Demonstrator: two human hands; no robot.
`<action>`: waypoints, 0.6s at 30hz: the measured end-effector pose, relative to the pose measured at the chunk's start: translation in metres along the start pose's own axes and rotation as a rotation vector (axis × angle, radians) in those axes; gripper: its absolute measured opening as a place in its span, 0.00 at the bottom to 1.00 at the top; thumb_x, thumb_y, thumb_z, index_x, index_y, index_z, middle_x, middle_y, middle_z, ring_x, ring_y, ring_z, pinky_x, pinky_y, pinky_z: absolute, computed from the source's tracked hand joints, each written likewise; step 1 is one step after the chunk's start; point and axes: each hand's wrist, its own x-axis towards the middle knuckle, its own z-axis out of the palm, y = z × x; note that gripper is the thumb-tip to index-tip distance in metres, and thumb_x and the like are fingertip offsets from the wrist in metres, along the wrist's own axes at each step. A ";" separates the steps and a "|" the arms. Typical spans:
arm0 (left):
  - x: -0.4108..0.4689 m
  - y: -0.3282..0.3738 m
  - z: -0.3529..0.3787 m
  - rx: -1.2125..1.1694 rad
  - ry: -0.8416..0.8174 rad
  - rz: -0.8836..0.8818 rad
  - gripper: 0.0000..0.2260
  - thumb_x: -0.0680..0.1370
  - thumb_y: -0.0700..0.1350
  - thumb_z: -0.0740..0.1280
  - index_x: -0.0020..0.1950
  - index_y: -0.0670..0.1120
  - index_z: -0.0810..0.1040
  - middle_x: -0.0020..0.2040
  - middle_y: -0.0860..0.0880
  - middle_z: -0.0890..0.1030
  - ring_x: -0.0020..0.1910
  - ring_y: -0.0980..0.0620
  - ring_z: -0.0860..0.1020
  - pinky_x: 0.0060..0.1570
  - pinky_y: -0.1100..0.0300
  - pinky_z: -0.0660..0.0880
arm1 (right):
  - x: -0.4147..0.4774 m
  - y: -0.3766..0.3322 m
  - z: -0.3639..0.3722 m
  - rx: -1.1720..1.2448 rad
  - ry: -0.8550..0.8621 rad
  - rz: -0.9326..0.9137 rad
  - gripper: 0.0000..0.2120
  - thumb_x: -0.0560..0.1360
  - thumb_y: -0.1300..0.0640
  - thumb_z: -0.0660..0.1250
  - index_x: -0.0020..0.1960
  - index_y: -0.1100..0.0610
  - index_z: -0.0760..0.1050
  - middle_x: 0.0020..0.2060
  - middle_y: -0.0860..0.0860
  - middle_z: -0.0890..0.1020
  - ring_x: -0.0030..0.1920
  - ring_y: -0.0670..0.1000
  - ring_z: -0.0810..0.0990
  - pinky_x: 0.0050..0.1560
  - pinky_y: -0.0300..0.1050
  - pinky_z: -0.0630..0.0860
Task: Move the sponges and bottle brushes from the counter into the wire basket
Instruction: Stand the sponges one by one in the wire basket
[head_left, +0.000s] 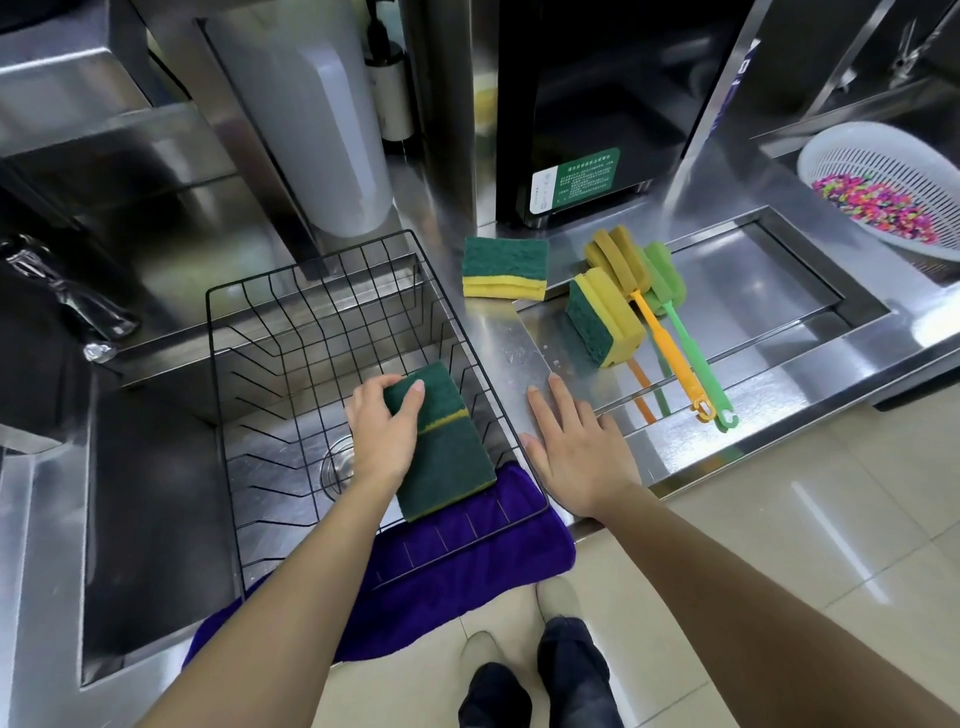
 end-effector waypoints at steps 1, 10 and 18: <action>0.001 -0.001 0.001 -0.016 0.005 -0.008 0.15 0.76 0.51 0.64 0.60 0.45 0.73 0.56 0.52 0.69 0.65 0.49 0.65 0.64 0.54 0.63 | 0.000 0.000 0.001 0.001 0.000 0.001 0.31 0.77 0.41 0.35 0.72 0.56 0.57 0.71 0.61 0.63 0.60 0.62 0.71 0.54 0.59 0.72; 0.015 0.008 -0.015 0.158 0.028 0.100 0.18 0.76 0.49 0.64 0.65 0.44 0.71 0.67 0.44 0.69 0.69 0.46 0.62 0.67 0.53 0.59 | 0.001 0.002 0.008 -0.011 0.010 0.009 0.27 0.79 0.41 0.41 0.73 0.54 0.53 0.72 0.59 0.60 0.64 0.61 0.67 0.59 0.59 0.69; 0.039 0.102 0.021 0.525 -0.102 0.680 0.25 0.75 0.44 0.64 0.70 0.43 0.65 0.71 0.44 0.67 0.71 0.45 0.62 0.72 0.49 0.57 | 0.001 0.003 0.007 -0.031 0.006 0.003 0.27 0.79 0.42 0.42 0.73 0.54 0.52 0.73 0.59 0.58 0.63 0.59 0.66 0.57 0.57 0.68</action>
